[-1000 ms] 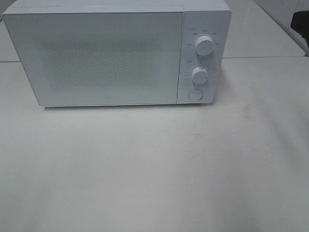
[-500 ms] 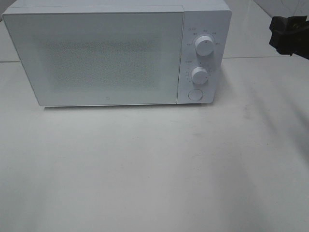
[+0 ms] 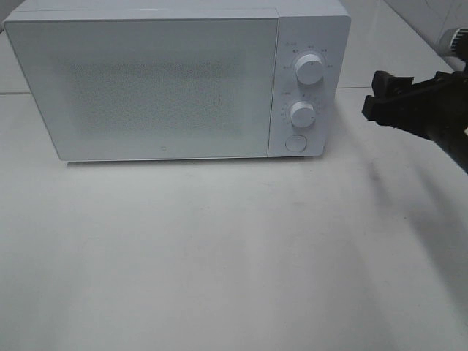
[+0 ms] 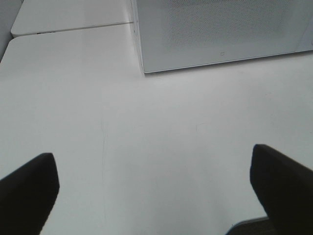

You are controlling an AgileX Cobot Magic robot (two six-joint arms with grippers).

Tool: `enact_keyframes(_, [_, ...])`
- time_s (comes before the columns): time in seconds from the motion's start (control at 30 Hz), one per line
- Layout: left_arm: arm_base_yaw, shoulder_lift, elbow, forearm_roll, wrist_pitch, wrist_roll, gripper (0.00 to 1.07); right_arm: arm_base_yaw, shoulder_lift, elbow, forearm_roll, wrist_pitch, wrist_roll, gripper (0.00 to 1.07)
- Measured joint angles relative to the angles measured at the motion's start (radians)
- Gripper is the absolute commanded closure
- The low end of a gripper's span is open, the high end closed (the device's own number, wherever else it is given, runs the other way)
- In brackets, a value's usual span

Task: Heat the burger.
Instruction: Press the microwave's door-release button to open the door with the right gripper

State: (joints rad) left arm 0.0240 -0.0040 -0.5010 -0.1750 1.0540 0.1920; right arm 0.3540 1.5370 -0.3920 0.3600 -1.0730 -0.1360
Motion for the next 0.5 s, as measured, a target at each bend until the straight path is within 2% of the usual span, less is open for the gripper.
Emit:
enact_keyframes(0.27, [0.0,0.0,0.0,0.0,0.0,0.0,0.06,0.129,0.098,0.0,0.074,-0.096,-0.003,0.31])
enact_keyframes(0.3, [0.0,0.0,0.0,0.0,0.0,0.0,0.06,0.17,0.124,0.0,0.097,-0.116,-0.003,0.31])
enact_keyframes(0.5, [0.0,0.0,0.0,0.0,0.0,0.0,0.06,0.264,0.193,0.0,0.19,-0.125,-0.001,0.31])
